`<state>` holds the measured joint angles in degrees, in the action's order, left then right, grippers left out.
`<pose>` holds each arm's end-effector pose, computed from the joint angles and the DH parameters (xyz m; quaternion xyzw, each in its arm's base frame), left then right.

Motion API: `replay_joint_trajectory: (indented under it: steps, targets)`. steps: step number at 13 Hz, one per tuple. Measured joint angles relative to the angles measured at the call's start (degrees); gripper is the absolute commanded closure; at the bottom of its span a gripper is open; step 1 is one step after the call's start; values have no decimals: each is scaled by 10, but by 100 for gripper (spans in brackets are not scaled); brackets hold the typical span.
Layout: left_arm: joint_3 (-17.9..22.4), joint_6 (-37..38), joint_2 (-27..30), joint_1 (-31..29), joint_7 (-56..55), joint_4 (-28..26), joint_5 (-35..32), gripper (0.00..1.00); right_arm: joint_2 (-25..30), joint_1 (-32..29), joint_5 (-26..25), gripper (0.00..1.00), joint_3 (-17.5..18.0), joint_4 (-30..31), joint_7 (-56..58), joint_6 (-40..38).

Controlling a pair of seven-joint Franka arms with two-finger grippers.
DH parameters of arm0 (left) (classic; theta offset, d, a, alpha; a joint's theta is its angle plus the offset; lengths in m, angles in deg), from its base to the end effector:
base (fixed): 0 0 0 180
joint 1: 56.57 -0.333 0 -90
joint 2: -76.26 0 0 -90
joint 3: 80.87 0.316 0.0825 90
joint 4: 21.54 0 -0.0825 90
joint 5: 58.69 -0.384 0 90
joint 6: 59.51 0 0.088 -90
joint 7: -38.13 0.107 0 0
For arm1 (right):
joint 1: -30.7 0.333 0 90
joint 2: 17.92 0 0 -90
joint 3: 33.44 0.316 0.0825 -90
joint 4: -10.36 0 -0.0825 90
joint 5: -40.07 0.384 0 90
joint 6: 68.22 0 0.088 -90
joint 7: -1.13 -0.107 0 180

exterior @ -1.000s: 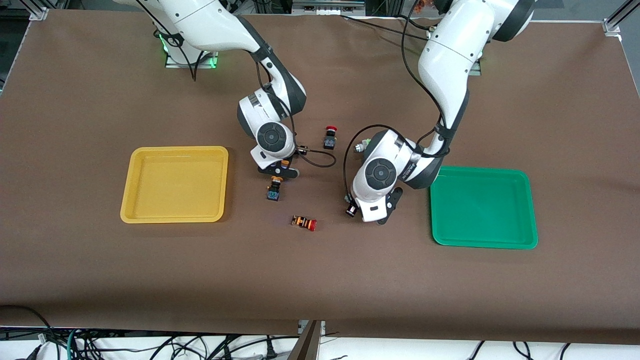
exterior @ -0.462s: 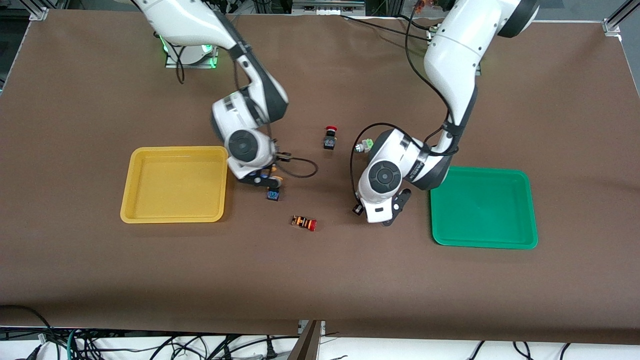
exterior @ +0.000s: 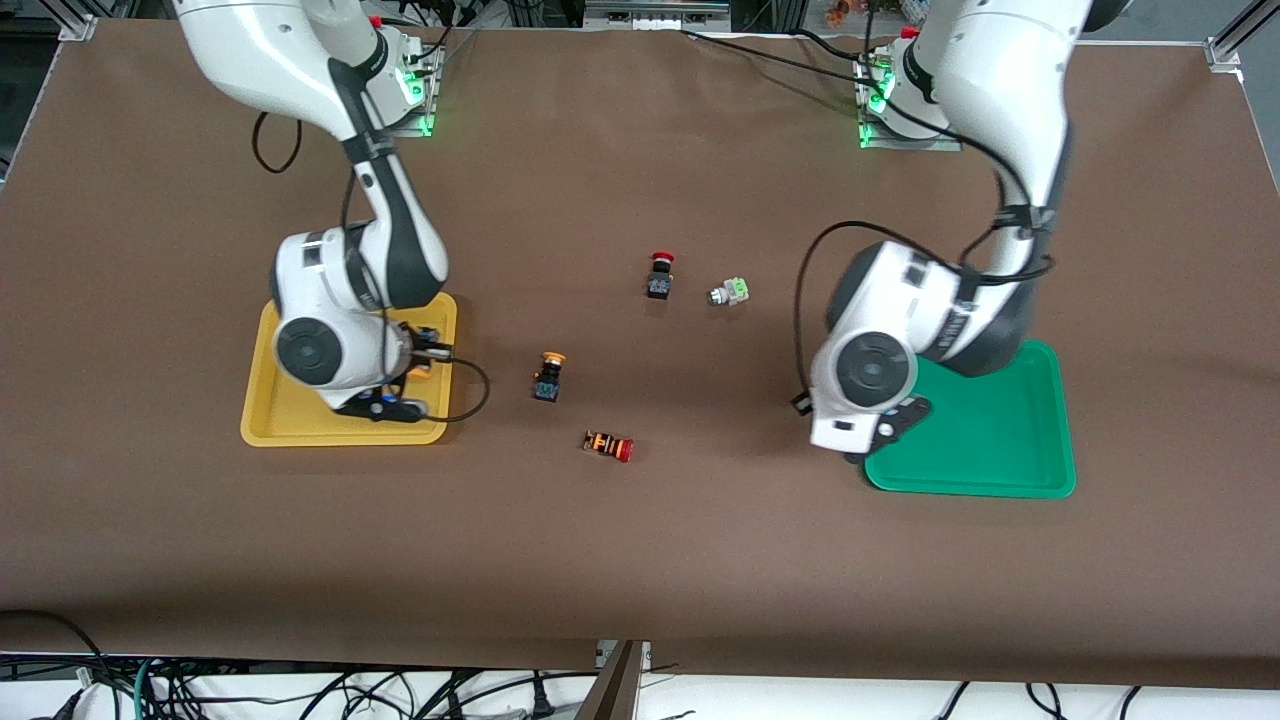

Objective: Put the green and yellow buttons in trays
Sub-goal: 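Lower the yellow button into its tray while the left gripper lowers the green button, then grasp another yellow button with the right gripper while the left gripper grasps a green one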

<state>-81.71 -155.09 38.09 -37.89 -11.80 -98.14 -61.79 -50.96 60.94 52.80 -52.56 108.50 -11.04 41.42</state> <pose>0.6541 -0.2241 0.3146 -0.9529 -0.2525 0.1247 0.1125 0.6120 0.1532 0.2464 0.9843 -0.0542 -0.1651 0.0300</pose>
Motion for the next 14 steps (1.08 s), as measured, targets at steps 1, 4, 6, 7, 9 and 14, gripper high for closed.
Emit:
replay_joint_trajectory:
  steps: [1,4,6,7,9,14]
  targets:
    - [1,11,4,-24,63,-1,-1,94,-7,-13,0,100,-12,2,29,0]
    - [1,12,2,-89,248,-22,-2,94,-32,-73,0,100,-17,3,122,2]
    - [0,-19,-3,-114,331,-53,-2,94,-52,-101,0,100,-17,6,157,16]
    - [0,-52,-5,-117,347,-76,-2,94,-59,-109,0,95,-17,11,174,30]
    - [-6,-141,-7,-116,356,-137,-2,87,-62,-113,0,1,-17,16,187,41]
    - [-9,-214,-2,-115,367,-190,-2,0,-55,-99,0,0,-5,-29,196,-18]
